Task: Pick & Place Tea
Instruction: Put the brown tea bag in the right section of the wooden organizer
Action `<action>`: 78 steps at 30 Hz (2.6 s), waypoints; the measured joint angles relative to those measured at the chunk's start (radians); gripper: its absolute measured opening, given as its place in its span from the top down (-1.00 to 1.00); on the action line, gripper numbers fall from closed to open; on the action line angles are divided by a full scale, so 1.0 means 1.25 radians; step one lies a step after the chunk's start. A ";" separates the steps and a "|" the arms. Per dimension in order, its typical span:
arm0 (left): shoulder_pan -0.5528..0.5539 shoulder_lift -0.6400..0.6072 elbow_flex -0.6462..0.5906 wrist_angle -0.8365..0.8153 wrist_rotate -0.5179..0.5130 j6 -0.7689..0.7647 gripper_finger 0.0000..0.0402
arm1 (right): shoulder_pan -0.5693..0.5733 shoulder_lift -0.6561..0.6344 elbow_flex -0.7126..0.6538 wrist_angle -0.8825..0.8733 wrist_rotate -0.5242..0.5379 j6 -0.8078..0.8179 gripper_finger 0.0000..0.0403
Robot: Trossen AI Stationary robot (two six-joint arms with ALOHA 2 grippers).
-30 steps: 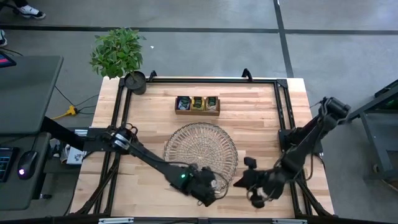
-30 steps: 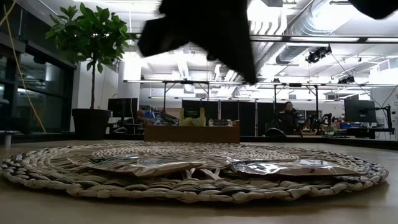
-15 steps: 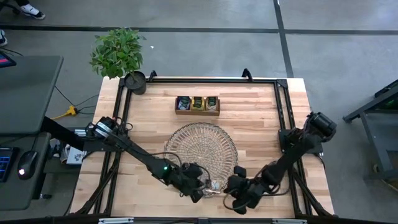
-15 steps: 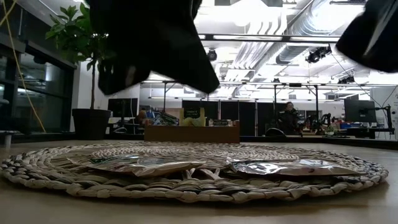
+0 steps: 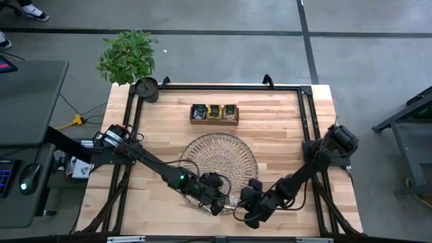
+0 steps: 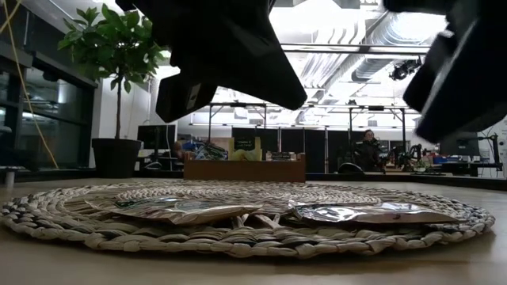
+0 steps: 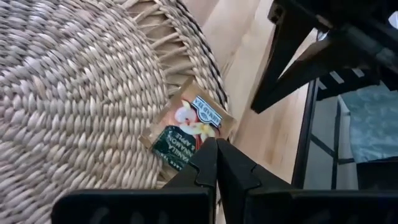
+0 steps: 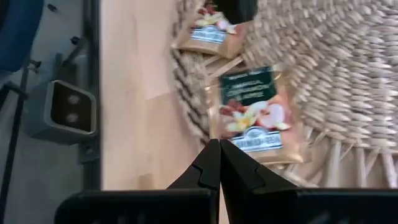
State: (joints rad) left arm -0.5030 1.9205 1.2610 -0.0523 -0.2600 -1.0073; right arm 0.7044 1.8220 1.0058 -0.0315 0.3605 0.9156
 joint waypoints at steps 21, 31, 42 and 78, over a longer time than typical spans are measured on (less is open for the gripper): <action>0.000 0.001 0.000 -0.003 -0.009 0.006 1.00 | -0.016 0.092 0.001 0.038 -0.074 0.022 1.00; 0.008 0.001 0.001 -0.037 -0.001 -0.086 0.99 | -0.020 0.100 0.002 0.036 -0.087 0.039 1.00; 0.070 0.032 0.003 -0.035 0.177 -0.210 0.40 | -0.020 0.102 0.001 0.036 -0.087 0.036 1.00; 0.089 0.130 0.002 0.120 0.249 -0.335 0.85 | -0.020 0.103 0.000 0.040 -0.087 0.033 1.00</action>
State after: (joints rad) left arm -0.3923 2.0834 1.2629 0.0971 0.0516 -1.4265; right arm 0.6792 1.9507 1.0054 0.0181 0.2520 0.9573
